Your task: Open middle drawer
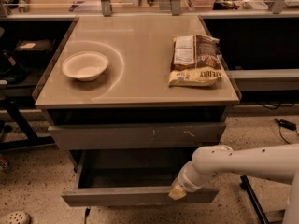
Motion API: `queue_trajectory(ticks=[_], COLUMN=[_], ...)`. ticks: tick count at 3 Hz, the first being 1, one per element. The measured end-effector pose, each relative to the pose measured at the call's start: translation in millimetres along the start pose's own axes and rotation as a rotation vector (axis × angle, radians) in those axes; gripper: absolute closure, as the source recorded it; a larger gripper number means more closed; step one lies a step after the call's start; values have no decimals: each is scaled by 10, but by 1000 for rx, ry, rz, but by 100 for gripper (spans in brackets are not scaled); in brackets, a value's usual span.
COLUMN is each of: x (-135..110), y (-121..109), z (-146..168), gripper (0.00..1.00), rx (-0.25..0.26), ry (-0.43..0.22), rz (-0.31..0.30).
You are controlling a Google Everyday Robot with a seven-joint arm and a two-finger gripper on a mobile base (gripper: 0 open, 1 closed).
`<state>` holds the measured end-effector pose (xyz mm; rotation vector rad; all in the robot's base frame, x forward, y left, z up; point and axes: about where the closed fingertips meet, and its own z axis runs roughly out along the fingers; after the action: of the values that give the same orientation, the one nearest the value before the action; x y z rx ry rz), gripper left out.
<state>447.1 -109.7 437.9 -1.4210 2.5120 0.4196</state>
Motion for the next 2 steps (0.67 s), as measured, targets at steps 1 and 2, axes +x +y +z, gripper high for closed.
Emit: queue_trajectory(ticks=[1,2], x=[109,166], y=[109,203], z=[-2,-36], gripper=[100,100], rx=[-20,-35], ry=[20,30], rz=[12,25])
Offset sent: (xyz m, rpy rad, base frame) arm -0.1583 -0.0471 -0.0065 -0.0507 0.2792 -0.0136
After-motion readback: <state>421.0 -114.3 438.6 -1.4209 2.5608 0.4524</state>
